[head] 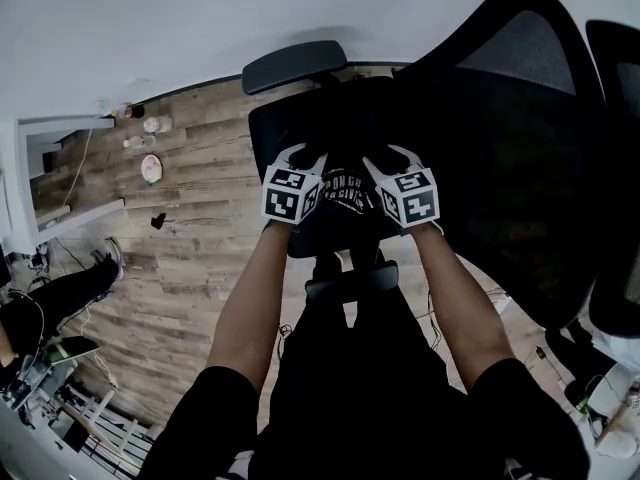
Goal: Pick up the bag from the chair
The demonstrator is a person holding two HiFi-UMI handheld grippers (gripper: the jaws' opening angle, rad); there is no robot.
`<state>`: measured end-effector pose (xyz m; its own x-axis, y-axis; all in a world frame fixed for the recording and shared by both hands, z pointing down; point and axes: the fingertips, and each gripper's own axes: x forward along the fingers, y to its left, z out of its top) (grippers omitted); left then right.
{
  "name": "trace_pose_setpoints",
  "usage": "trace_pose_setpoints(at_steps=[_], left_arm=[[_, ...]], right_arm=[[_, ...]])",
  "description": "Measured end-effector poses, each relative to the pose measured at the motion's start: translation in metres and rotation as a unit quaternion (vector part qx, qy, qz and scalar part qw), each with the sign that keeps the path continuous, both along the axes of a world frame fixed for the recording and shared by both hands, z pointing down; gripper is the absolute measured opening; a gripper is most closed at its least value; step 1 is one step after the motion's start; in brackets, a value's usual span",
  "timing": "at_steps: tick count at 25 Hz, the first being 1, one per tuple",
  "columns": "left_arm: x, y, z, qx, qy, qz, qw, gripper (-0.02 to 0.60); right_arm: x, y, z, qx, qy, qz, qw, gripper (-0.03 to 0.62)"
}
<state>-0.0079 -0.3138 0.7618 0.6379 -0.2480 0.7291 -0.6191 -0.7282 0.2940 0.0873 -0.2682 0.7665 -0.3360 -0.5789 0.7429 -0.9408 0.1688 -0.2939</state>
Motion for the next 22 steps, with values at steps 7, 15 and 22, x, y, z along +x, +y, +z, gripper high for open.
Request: trace_pose_setpoints(at_steps=[7,15,22], left_arm=[[0.005,0.009,-0.042,0.063,0.060,-0.001,0.9962,0.061],[0.004,0.021,-0.097,0.101,0.092,0.006,0.9907,0.053],[0.003,0.025,-0.176,0.157,0.133,0.005,0.9786,0.052]], right_arm=[[0.005,0.004,-0.031,0.068,-0.001,0.020,0.998,0.068],[0.000,0.013,-0.079,0.124,-0.005,0.006,0.992,0.051],[0.004,0.006,-0.162,0.199,0.013,-0.007,0.980,0.051]])
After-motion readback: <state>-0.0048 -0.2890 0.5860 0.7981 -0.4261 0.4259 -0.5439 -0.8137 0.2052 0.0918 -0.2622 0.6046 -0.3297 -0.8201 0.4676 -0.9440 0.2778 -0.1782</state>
